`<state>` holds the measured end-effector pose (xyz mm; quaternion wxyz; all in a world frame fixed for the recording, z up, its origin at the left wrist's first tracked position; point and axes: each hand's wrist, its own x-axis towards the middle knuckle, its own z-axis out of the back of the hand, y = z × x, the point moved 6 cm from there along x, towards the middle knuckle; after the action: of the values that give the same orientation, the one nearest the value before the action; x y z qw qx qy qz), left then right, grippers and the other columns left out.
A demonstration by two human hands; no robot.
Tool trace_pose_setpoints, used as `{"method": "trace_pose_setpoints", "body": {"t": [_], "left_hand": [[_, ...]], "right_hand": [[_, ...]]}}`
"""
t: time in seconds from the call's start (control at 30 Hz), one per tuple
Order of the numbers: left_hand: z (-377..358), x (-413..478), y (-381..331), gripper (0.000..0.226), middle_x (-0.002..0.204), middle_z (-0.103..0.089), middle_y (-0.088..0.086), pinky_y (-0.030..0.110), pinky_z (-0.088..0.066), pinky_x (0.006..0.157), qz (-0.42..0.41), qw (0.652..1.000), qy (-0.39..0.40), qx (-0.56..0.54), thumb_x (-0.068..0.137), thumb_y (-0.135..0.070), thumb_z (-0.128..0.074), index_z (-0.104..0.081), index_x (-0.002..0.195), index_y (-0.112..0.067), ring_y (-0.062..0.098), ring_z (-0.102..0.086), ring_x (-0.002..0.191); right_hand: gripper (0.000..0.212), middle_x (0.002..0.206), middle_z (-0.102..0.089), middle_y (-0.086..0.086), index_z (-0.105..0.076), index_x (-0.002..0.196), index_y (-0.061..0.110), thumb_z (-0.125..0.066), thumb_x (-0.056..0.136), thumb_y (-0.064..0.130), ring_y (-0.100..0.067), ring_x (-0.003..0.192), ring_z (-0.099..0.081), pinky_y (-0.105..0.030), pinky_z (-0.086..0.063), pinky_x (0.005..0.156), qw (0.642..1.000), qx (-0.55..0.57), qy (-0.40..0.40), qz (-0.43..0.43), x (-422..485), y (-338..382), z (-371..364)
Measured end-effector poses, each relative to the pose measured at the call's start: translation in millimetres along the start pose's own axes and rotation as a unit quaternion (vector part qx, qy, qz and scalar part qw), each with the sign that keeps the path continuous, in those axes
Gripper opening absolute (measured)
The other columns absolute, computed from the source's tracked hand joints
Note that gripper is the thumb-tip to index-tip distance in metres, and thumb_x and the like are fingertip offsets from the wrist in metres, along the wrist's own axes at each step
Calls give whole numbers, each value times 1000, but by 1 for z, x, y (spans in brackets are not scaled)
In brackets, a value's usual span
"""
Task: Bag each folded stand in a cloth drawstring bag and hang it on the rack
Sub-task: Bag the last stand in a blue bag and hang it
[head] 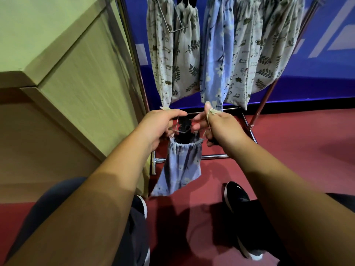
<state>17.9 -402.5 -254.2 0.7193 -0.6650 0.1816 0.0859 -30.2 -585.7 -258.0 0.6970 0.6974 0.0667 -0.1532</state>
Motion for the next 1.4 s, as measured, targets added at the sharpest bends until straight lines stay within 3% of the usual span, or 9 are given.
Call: {"method": "trace_pose_setpoints", "body": {"t": [0.1, 0.27, 0.43, 0.57, 0.73, 0.93, 1.1, 1.3, 1.4], "left_hand": [[5, 4, -8, 18, 49, -40, -3, 22, -26, 46, -52, 999, 11, -6, 95, -19, -72, -84, 107, -14, 9, -31, 43], [23, 0, -22, 17, 79, -65, 3, 12, -35, 39, -93, 994, -41, -46, 100, -18, -71, -82, 112, -15, 0, -45, 42], [41, 9, -22, 19, 85, -61, -4, 18, -31, 43, -109, 986, -96, -87, 98, -32, -72, -84, 112, -27, 8, -32, 53], [37, 7, -31, 34, 102, -74, -8, 23, -43, 61, -132, 977, -61, -157, 102, -12, -55, -80, 118, -26, 5, -53, 66], [26, 0, -41, 53, 131, -75, -5, 32, -47, 101, -139, 963, 4, -233, 98, 0, -35, -69, 130, -26, 13, -66, 122], [22, -2, -35, 19, 115, -79, 6, 38, -59, 97, -131, 949, -6, -286, 102, -14, -68, -73, 120, -13, 15, -75, 89], [12, -6, -30, 40, 83, -73, 1, 31, -60, 69, -77, 966, 0, -247, 93, -52, -72, -67, 103, -14, 10, -63, 64], [6, -6, -39, 31, 56, -44, -3, 40, -55, 84, -111, 968, 33, -221, 105, -44, -61, -61, 89, -17, 17, -59, 59], [8, -10, -42, 32, 52, -34, -6, 29, -50, 60, -98, 963, 60, -245, 109, -43, -55, -60, 89, -18, 10, -36, 44]], "right_hand": [[59, 70, -68, -5, -71, 93, 12, -43, 109, 61, -14, 50, -53, -23, -44, 44, 997, 62, -47, -5, 8, 0, 8], [62, 62, -58, 1, -68, 83, 14, -43, 108, 64, -11, 45, -42, -22, -33, 44, 990, 90, -110, -5, 23, -7, 26], [60, 55, -47, 4, -60, 76, 16, -40, 111, 60, -11, 43, -32, -23, -26, 48, 979, 123, -159, -14, 26, -8, 37], [58, 54, -41, 6, -57, 75, 18, -40, 111, 61, -11, 44, -32, -22, -29, 47, 978, 131, -162, -5, 22, 0, 38], [57, 60, -61, 7, -70, 77, 17, -48, 110, 58, -9, 54, -49, -25, -45, 52, 990, 53, -116, 58, 12, 11, 21], [57, 77, -67, -2, -77, 69, 22, -66, 91, 73, -22, 79, -54, -40, -45, 83, 986, 74, -122, 88, 9, 13, 22], [36, 74, -71, -2, -69, 89, 12, -57, 111, 38, -19, 78, -71, -39, -57, 88, 974, 180, -103, 92, 6, 24, 13], [21, 69, -68, -6, -67, 106, 6, -52, 114, 19, -24, 72, -73, -42, -65, 84, 956, 258, -111, 85, 8, 24, 18], [19, 59, -48, 3, -62, 106, 11, -46, 115, 16, -10, 47, -47, -30, -53, 53, 932, 338, -120, 42, 17, 16, 26]]}}
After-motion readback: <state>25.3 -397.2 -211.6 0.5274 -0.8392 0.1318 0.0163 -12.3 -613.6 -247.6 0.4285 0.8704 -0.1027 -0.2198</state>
